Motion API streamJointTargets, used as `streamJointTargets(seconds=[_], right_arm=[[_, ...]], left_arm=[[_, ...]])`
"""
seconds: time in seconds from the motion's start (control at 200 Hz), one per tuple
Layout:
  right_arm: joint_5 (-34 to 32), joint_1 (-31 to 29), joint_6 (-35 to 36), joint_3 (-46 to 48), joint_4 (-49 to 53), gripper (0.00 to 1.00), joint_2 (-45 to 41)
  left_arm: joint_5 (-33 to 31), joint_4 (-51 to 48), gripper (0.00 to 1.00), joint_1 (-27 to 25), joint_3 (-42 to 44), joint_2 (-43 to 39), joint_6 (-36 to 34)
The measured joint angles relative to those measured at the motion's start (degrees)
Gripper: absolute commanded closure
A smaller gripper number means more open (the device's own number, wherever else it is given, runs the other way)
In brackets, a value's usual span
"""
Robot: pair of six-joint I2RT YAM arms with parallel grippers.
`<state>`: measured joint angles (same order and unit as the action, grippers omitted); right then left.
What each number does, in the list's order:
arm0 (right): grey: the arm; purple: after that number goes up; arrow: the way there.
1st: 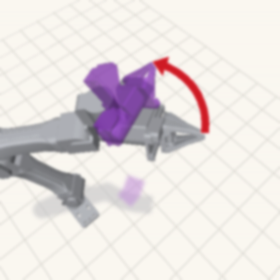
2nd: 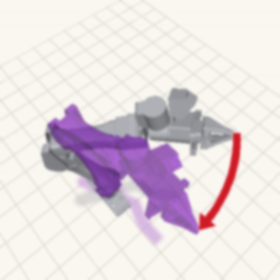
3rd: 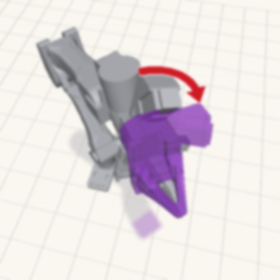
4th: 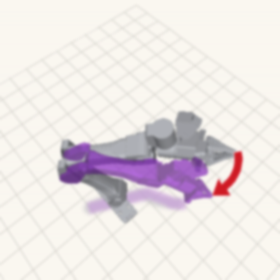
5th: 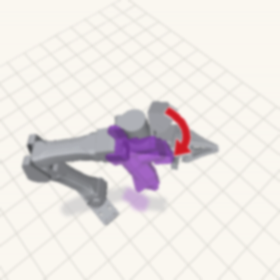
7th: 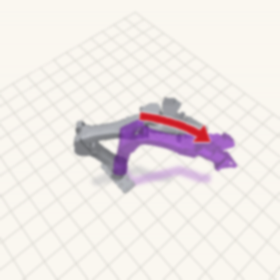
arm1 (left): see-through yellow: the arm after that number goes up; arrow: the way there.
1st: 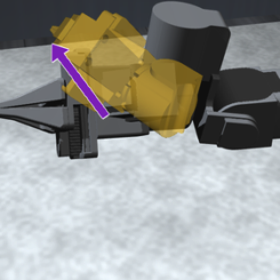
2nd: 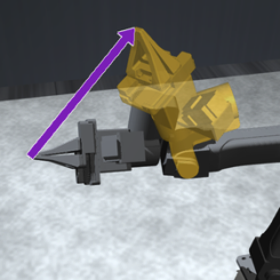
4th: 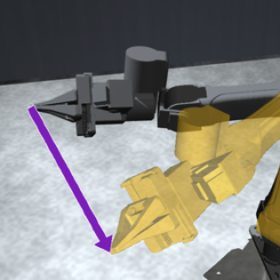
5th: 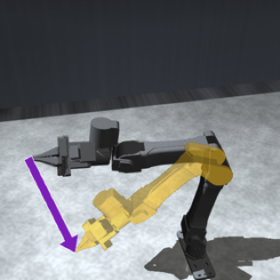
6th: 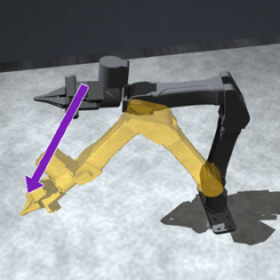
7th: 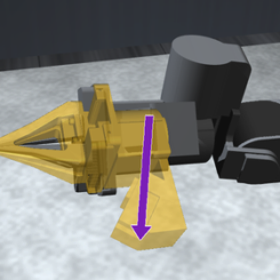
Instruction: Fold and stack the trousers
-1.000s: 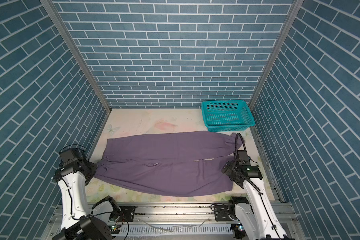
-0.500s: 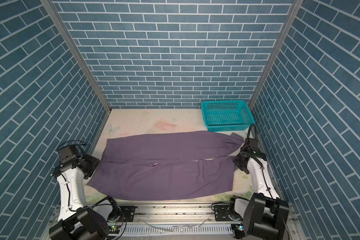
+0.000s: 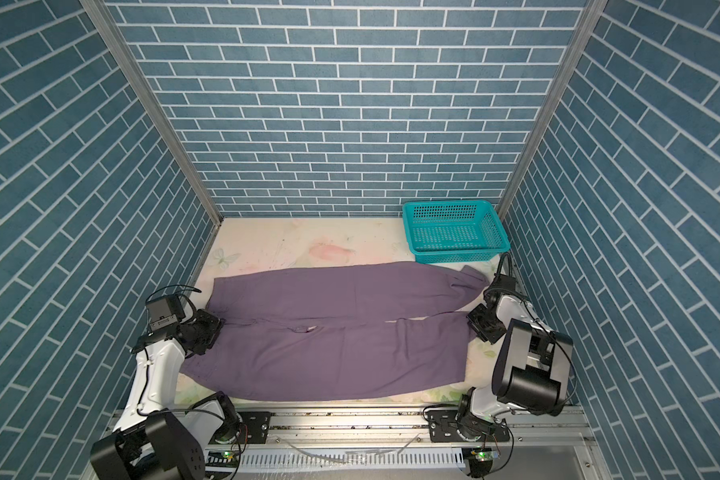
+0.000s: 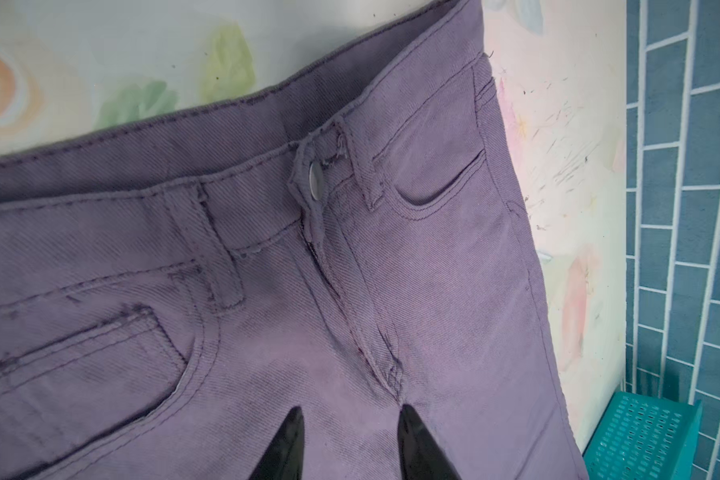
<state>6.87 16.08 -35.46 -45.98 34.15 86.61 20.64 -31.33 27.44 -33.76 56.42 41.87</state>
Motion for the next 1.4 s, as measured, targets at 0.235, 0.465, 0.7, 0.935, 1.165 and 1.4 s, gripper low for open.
streamJointTargets(seconds=[0.235, 0.465, 0.7, 0.935, 1.165, 1.4], right_arm=[[-1.6, 0.02, 2.14, -4.57, 0.66, 1.0, 4.81], [-7.21, 0.22, 4.02, -13.6, 4.74, 1.0, 4.44], [-11.1, 0.22, 5.38, -25.35, 9.31, 0.87, 3.54], [-11.98, 0.37, 5.77, -25.22, 10.23, 0.51, 3.02], [-10.99, 0.37, 5.77, -15.72, 10.21, 0.93, -2.01], [-8.87, 0.55, 5.75, -5.51, 9.22, 0.94, -2.89]], left_arm=[[-0.11, 0.76, 0.61, 0.0, 1.44, -0.02, 0.59], [-2.43, 0.61, 0.61, 0.0, 1.55, -0.02, 0.76], [-3.78, 1.86, 0.6, -0.02, 1.55, 2.23, 1.03], [-4.57, 2.99, 0.51, -0.02, 1.68, 3.63, 1.01], [-5.53, 2.97, 0.51, -0.04, 3.06, 3.67, 0.22], [-5.68, 2.93, 0.51, -0.04, 7.34, 2.91, -0.2]])
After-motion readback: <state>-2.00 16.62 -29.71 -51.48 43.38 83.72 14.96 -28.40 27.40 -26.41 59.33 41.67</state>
